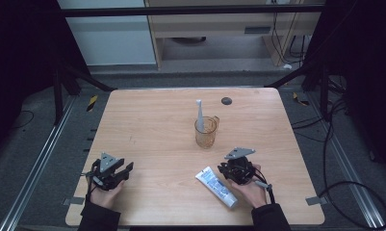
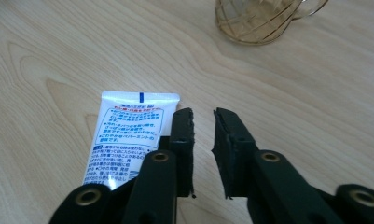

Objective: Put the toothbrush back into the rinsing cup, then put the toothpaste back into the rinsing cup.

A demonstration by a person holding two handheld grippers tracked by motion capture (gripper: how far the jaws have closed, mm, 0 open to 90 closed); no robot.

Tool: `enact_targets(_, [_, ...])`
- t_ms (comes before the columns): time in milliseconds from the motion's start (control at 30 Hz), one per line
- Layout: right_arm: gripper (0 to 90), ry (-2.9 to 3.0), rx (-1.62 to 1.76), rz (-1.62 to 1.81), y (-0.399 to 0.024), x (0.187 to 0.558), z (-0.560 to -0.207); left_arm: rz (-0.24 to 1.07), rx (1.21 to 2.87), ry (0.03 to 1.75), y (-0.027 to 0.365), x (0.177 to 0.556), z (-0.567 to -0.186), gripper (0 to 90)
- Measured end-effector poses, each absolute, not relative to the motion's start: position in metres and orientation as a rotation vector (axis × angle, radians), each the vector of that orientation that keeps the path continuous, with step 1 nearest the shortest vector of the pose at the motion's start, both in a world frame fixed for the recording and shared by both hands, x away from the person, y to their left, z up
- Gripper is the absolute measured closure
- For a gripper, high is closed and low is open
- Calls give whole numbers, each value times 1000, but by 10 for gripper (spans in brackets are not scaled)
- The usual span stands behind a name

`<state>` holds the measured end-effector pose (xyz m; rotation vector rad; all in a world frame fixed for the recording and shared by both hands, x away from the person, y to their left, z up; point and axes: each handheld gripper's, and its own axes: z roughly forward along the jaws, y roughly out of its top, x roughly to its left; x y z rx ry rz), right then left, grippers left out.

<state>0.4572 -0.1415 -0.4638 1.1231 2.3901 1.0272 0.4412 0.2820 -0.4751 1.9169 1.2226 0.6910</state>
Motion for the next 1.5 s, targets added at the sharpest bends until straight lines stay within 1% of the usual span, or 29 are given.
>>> enact_targets(100, [692,2367,1116,1029,-146,453,-454,685,1917,1226,283,442,-476,562])
enact_targets(267, [549,2362,1126,1036,-151,446,-442,683,1922,1234,284,443,-477,550])
enact_targets(433, [458,2396,1115,1023,-148,439,-434,690,1931,1229,284,443,-477,542])
enact_targets(600, [363,2447,1105,996,-139,435,-432,687,1941,1236,284,444,-478,535])
enact_targets(867, [249,2537,1118,896,-127,434,-441,687,1950,1238,284,445,-479,531])
enact_targets(1233, [257,2601,1131,784,-117,436,-457,684,1965,1240,283,446,-480,525])
enact_targets(1500, [293,2653,1137,729,-109,436,-466,682,1975,1243,283,447,-480,523])
